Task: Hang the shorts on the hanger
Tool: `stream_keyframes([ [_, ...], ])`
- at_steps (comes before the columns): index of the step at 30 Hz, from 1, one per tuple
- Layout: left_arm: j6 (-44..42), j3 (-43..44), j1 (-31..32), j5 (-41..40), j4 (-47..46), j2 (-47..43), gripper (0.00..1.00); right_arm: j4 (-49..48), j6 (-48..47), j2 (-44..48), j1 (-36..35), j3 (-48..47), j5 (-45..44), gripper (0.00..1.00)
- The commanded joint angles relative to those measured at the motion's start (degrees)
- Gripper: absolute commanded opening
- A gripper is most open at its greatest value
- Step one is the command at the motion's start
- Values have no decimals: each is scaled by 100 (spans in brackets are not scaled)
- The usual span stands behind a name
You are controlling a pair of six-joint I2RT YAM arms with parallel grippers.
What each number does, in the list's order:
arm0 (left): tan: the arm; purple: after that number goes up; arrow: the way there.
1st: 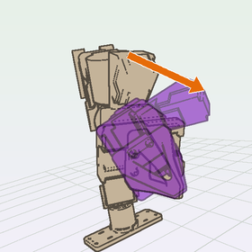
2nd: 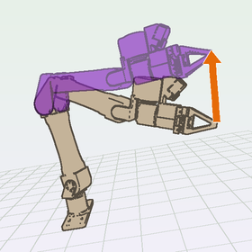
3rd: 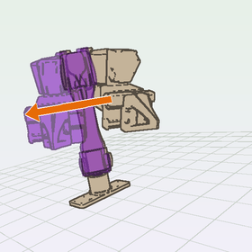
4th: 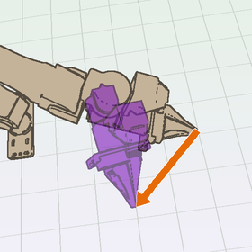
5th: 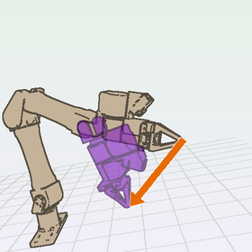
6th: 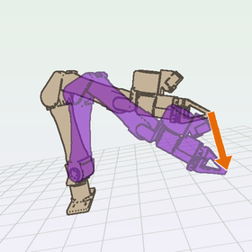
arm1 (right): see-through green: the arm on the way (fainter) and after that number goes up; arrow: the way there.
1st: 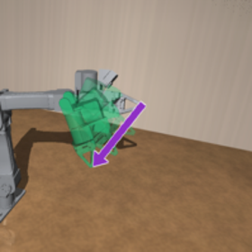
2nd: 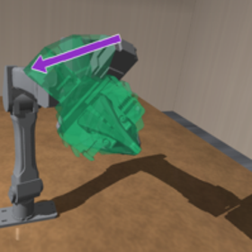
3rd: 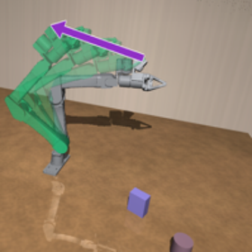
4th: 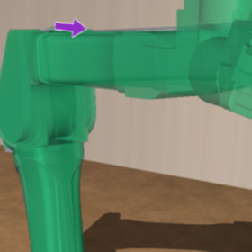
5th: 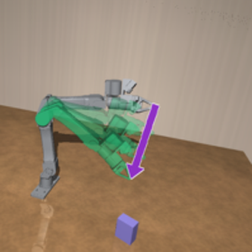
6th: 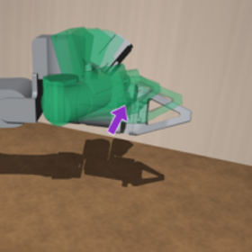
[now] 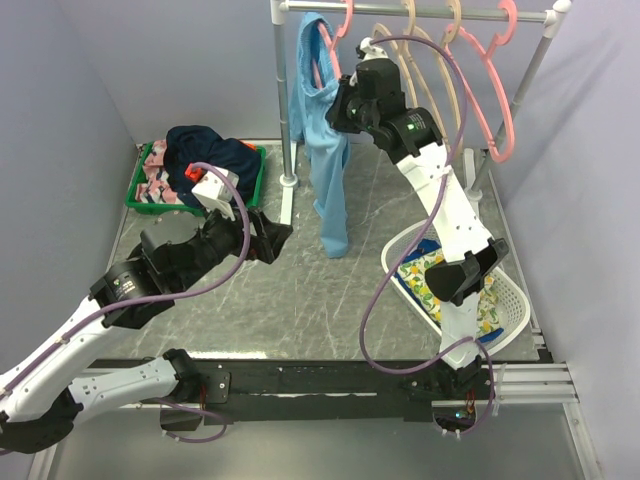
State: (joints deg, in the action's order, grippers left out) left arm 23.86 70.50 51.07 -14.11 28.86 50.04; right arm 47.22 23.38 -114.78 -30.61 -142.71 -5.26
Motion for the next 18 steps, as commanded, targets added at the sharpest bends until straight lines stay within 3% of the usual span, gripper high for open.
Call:
stream_keyframes([
  [1,137,-1,-18,136,-258,-38,97,-319,194,369,126,-371,138,0],
  [4,163,-27,-18,154,-250,-56,96,-362,168,439,125,-266,156,19],
  [7,198,-36,-9,145,-241,-56,96,-485,97,623,99,-64,209,49],
  [8,207,-45,-18,145,-232,-56,97,-521,97,745,82,24,218,64],
  [10,233,-45,-9,93,-206,-56,96,-547,97,852,3,51,209,80],
  [16,312,7,-9,-83,-144,23,96,-293,141,1361,-296,348,-45,100],
  [18,365,69,-9,-179,-74,76,96,-336,176,1773,-366,910,-168,100],
])
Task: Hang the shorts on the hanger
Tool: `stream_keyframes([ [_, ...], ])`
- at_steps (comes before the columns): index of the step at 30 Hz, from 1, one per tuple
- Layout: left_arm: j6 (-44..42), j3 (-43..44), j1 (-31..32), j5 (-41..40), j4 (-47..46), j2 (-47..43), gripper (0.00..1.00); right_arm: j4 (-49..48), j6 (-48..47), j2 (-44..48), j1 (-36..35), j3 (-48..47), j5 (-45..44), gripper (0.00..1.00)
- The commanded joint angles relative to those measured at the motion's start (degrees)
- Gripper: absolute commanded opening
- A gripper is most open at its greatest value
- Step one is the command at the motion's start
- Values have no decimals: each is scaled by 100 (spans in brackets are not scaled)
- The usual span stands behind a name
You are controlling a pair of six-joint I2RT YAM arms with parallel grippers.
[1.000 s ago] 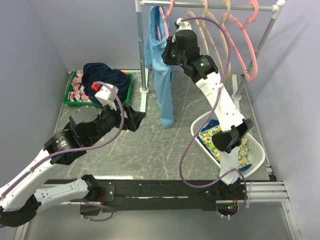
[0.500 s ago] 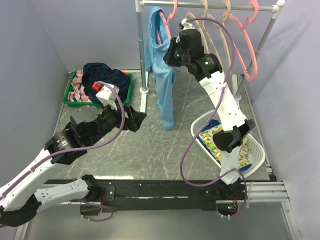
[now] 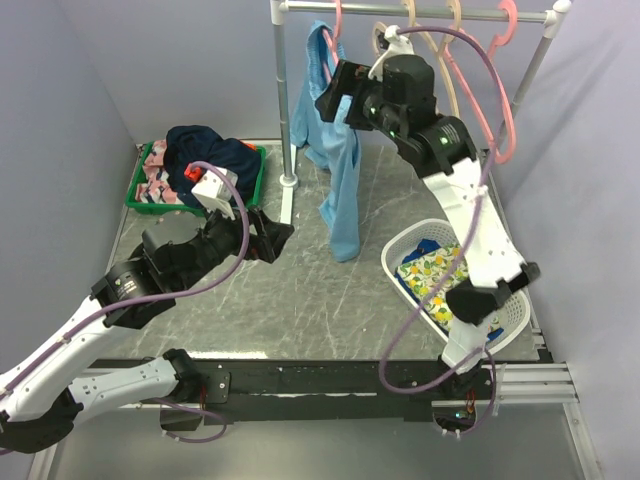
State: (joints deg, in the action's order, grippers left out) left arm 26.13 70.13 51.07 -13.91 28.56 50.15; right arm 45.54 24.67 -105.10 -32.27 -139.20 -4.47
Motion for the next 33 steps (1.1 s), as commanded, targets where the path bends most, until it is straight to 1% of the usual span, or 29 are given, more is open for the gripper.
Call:
stream_keyframes([
  [1,155,115,-9,-261,-17,100,97,-273,73,981,-288,795,-308,100],
  [2,173,133,-9,-313,27,109,96,-326,82,1348,-341,1267,-370,100],
  [4,278,133,-18,-445,62,118,96,-501,109,1763,-481,1762,-563,100],
  [5,313,98,-9,-472,71,118,96,-563,117,2174,-665,2260,-633,100],
  [7,418,63,-18,-524,80,135,96,-764,126,2624,-885,2825,-948,100],
  [8,428,45,-18,-490,89,161,96,-862,152,3105,-1182,3498,-1072,100],
  [9,454,27,-18,-516,150,188,96,-1211,231,3388,-1281,3931,-1108,100],
  [10,567,1,-18,-577,194,232,96,-1423,327,3982,-1403,4396,-1109,100],
  [11,630,-69,-9,-691,220,267,96,-1677,433,4302,-1483,5367,-1074,100],
  [12,682,-113,-18,-683,255,285,96,-2071,590,4601,-1675,5838,-1108,100],
  [13,770,-166,-18,-709,291,337,96,-2171,688,5091,-1755,6251,-1187,100],
  [14,814,-297,-18,-701,300,346,96,-2233,793,5305,-1835,6934,-1353,100],
  [16,850,-534,-9,-657,108,294,97,-2443,1022,5839,-2037,7580,-1477,100],
  [17,876,-796,-18,-674,45,250,96,-2479,1101,5991,-2072,8096,-1582,100],
  [19,982,-1183,-9,-832,-208,93,96,-2602,1225,6420,-2134,8765,-1609,100],
  [21,1017,-1396,-9,-876,-394,-31,96,-2655,1321,6685,-2125,9154,-1741,100],
  [22,1043,-1553,-18,-894,-456,-110,97,-2699,1330,6939,-2125,9513,-1768,100],
  [25,1043,-1765,-18,-937,-597,-163,96,-2752,1383,7327,-2125,9971,-1864,100],
  [33,1148,-2038,-9,-929,-886,-198,96,-2664,1269,7583,-2125,10246,-2111,100],
])
